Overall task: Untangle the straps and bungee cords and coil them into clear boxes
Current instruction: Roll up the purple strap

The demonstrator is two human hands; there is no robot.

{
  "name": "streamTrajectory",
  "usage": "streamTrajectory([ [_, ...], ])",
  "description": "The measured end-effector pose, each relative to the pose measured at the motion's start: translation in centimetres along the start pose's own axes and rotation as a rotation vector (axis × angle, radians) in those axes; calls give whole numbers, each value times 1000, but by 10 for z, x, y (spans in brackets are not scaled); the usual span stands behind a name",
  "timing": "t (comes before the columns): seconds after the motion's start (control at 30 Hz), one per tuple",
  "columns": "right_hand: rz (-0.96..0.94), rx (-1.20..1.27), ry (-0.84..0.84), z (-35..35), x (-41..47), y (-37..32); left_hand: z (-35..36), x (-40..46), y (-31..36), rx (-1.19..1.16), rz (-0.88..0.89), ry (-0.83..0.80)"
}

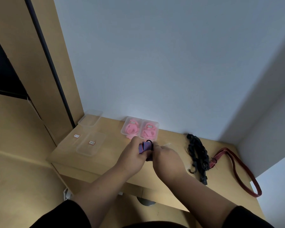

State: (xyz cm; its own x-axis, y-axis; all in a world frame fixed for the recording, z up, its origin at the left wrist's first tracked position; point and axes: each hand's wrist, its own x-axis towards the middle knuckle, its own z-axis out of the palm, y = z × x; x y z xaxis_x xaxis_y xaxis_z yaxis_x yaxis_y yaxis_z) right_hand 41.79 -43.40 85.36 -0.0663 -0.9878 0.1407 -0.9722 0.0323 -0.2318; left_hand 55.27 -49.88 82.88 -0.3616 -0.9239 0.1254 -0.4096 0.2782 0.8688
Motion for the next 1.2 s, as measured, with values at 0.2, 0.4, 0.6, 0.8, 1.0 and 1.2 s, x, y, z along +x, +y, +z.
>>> streamTrajectory([
  [0.2,-1,-101,-113,7,-1,-9,6,6,1,-323,-93,45],
  [0.4,-12,45,-17,12,1,-1,-8,18,-1,-313,-78,-71],
  [0.6,140,379,273,14,4,24,-1,19,-4,-651,-213,-117],
  [0.8,300,967,48,11,-1,36,16,22,-7,-795,-331,-245],
  [1.0,491,1058,101,11,-14,62,48,24,-13,-635,-335,-381],
  [1.2,515,994,2,13,-19,110,101,36,-16,-647,-360,-315],
])
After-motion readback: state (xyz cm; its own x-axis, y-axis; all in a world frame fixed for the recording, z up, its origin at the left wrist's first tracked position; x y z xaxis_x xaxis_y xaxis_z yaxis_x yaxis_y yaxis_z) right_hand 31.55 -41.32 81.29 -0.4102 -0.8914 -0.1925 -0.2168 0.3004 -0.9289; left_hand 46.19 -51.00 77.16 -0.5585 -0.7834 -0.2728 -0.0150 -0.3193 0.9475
